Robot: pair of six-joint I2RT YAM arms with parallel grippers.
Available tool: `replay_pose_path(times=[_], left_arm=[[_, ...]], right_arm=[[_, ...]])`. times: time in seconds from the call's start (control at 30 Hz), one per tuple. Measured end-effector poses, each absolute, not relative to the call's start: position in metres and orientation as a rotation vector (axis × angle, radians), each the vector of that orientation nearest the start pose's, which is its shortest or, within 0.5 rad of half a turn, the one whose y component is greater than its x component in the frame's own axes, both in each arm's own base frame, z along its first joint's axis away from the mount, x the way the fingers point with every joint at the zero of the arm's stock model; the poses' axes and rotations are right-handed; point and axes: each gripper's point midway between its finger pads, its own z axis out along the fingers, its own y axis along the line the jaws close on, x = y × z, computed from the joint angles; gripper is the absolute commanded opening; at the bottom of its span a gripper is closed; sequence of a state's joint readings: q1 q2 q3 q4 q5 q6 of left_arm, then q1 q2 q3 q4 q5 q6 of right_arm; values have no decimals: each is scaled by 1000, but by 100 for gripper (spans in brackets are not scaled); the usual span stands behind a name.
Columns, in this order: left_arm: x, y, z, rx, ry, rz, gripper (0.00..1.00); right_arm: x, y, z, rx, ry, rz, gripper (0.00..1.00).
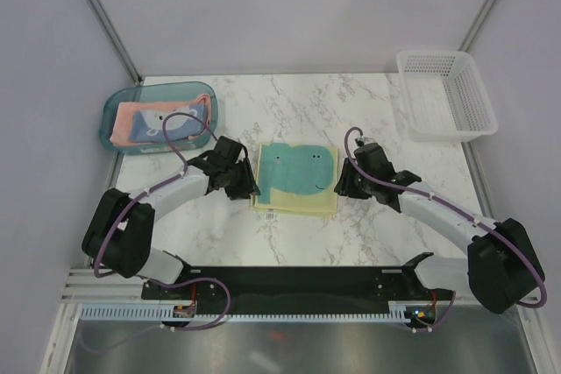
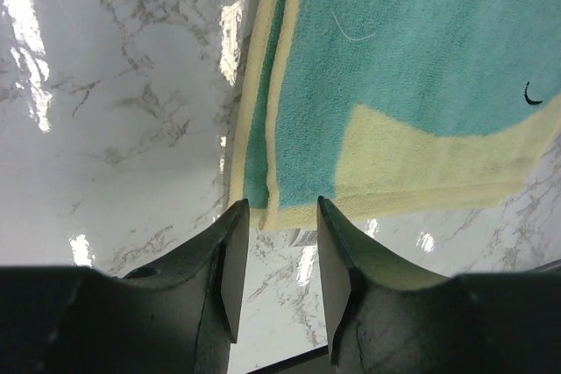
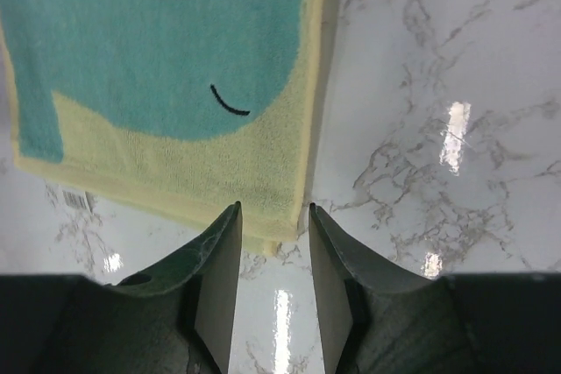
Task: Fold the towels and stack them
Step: Fold the towel
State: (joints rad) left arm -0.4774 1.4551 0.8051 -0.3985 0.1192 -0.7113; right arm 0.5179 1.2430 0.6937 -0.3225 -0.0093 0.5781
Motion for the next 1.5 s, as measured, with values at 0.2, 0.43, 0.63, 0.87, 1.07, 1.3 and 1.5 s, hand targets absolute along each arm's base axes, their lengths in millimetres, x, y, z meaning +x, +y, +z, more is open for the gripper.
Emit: replay_pose_path(times=[0.2,0.43,0.63,0.87,1.07,1.3,1.5], left_arm=[[256,-191,40,-244,2737,-555,45],[254,-198,32,-215,2747,-601,43],[253,-202,27,-206,2755,-611,38],[248,-200,20,-208,2777,-597,17],[247,-201,21,-209,2776,-603,2],[247,-207,28,-218,2773,-655,2],[248,-208,31,-221,2764,-663,2]], right_arm=[[251,157,64,397,2493,507,44],[236,159,43,508,2502,556,43],[225,172,35,574,2502,606,44],[225,166,32,670,2465,592,45],[226,169,33,723,2443,610,48],[223,175,26,762,2429,619,46],[224,176,21,787,2408,626,22]])
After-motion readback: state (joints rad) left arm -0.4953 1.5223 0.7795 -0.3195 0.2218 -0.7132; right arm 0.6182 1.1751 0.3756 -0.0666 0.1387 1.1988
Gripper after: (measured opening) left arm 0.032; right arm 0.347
